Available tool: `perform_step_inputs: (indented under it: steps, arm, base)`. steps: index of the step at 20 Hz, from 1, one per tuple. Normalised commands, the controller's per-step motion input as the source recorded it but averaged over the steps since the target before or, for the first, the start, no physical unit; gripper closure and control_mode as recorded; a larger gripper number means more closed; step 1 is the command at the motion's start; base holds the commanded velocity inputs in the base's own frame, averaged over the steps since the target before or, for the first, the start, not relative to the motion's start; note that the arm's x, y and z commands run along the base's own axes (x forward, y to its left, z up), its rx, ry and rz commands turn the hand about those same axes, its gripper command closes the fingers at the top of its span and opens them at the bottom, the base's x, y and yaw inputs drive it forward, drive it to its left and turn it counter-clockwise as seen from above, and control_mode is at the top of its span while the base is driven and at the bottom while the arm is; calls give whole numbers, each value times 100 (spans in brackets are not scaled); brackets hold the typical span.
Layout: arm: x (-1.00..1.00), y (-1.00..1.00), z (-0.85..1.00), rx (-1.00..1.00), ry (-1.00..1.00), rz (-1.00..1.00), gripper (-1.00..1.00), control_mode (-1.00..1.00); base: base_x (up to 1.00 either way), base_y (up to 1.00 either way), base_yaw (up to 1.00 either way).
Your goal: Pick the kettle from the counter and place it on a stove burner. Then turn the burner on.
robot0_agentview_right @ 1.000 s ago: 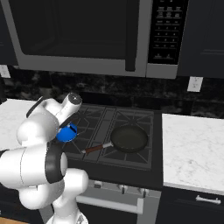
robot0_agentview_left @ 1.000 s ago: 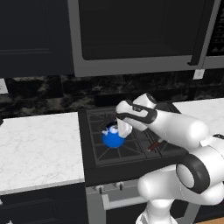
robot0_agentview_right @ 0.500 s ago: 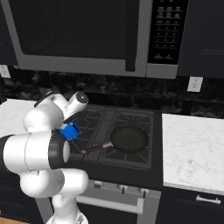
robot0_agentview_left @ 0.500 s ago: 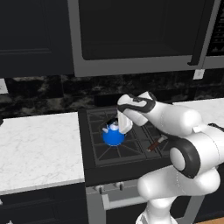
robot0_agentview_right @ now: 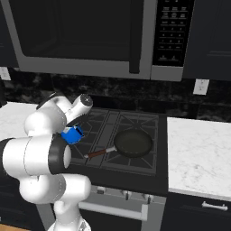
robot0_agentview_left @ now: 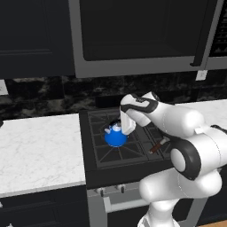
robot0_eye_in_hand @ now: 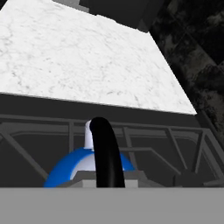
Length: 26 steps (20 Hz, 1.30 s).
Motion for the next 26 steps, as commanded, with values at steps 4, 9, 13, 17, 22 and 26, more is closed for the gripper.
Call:
perform_step_inputs:
  steps: [4, 9, 13, 17, 22, 26]
  arm:
    - [2, 0, 0, 0, 0, 0, -100, -100]
    - [0, -4, 0, 0, 0, 0, -100, -100]
    - [-2, -4, 5, 0, -1, 0, -100, -100]
    - [-9, -7, 29, 0, -9, 0, -100, -100]
    - [-1, 0, 61, 0, -16, -2, -100, -100]
    - [-42, 0, 60, 0, -23, -6, -100, -100]
  base:
    - [0, 0, 0]
    - [0, 0, 0]
    - [0, 0, 0]
    - [0, 0, 0]
    - [0, 0, 0]
    - [0, 0, 0]
